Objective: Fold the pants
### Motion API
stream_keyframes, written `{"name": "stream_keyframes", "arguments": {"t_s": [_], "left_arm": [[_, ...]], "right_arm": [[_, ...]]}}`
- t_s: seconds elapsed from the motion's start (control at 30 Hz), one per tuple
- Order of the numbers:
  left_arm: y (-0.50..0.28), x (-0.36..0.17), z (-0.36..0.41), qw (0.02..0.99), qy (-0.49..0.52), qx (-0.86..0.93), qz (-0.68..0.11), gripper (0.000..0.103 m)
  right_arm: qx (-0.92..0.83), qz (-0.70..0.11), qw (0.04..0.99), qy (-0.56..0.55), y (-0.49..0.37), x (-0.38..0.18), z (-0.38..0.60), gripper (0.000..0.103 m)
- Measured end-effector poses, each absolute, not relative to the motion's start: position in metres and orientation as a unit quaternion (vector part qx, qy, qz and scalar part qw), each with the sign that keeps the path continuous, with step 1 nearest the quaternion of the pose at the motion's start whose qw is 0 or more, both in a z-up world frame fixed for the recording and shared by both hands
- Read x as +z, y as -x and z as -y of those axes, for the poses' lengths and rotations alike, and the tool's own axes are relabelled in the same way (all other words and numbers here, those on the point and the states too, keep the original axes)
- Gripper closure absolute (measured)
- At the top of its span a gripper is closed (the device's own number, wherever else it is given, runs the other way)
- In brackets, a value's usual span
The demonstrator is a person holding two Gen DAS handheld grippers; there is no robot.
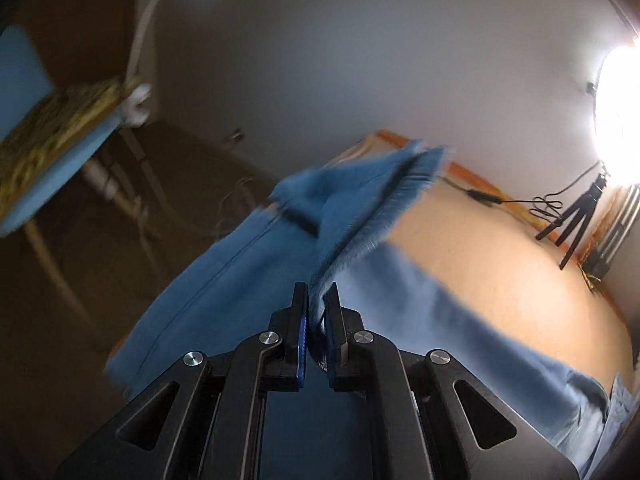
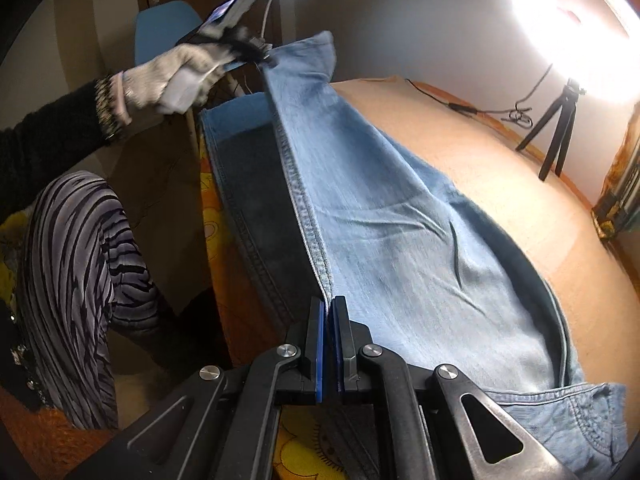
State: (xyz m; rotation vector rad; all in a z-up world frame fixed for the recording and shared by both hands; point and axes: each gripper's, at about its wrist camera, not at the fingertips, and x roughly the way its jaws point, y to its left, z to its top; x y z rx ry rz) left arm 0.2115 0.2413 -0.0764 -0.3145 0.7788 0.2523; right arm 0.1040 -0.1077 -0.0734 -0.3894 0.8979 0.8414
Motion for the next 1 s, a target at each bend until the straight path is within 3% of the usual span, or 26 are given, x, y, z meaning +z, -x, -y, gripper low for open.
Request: {"name": "stream_keyframes", "arguments": {"t_s": [0.2,0.4,0.53,0.7,1.0], "left_arm": [[-0.175,-0.108,-0.272,0.887,0.201,0.146,-0.389,0.099],[-0.170,-0.116,-0.272,0.888,0.180,0.151,-0.395,0.098],[-0.171,-0.116,-0.265,0.887,0.157,0.169,-0.399,0.089],[-0.172,-0.119,-0.277,0.887,0.154,0.199,-0.387,0.064],[-0.167,-0.119,-0.265,0.892,0.128,0.170,-0.399,0.062]], "right_arm": [[0.387,-0.421,0.792,0.213,-0.093,-0.082,0.103,0.101],[0.385,-0.441,0.784,0.204,-0.091,-0.088,0.108,0.101],[0.379,-0.439,0.787,0.209,-0.091,-0.088,0.108,0.101],[0.372,-0.438,0.788,0.222,-0.093,-0.094,0.101,0.101],[0.381,-0.450,0.781,0.208,-0.098,-0.096,0.102,0.100]]}}
